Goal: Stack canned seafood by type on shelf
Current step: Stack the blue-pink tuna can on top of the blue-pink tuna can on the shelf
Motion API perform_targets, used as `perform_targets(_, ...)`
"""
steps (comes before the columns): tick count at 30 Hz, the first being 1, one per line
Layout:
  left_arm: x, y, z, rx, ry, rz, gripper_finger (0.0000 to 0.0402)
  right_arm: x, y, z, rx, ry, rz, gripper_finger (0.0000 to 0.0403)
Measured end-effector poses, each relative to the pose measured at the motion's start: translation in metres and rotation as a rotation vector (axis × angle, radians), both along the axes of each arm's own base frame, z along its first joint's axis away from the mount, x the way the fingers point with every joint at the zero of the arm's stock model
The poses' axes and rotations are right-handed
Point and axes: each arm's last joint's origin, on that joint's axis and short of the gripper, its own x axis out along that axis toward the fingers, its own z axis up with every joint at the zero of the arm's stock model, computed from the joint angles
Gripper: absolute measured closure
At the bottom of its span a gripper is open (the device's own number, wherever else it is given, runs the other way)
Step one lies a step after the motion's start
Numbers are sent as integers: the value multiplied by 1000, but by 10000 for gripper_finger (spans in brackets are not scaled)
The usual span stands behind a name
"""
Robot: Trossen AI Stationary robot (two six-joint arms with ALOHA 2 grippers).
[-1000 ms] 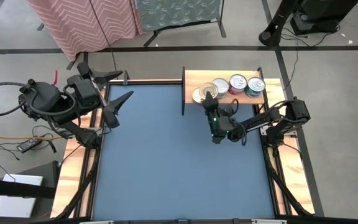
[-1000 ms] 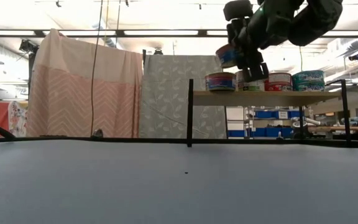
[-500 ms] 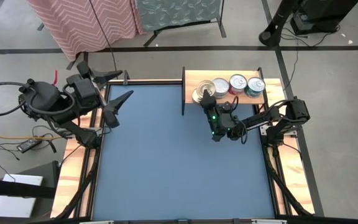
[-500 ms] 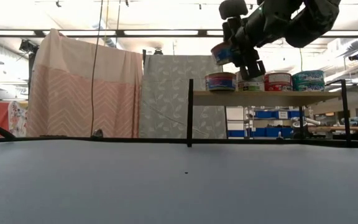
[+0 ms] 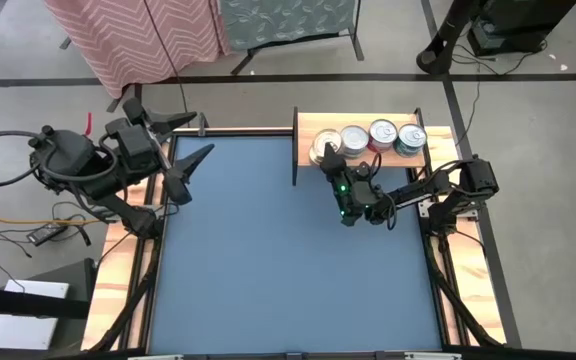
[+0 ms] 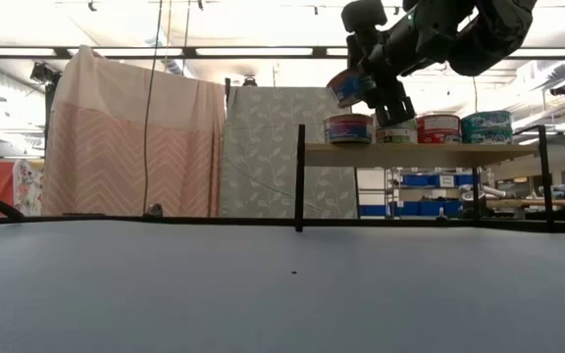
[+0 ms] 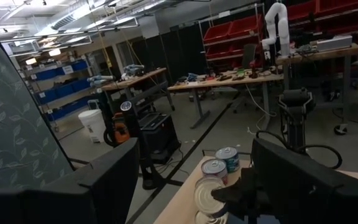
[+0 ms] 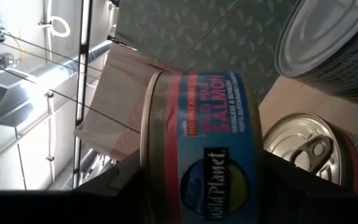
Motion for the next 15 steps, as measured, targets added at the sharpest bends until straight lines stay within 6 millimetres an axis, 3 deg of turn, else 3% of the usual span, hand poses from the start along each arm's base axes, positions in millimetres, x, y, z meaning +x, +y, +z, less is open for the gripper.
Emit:
perform_targets(8,0,0,0,-1,-2,0,90,0,0,0,0,7,-1,139)
perform_targets(15,0,0,0,-2,-2,0,90,0,0,-1,0,18,-12,135)
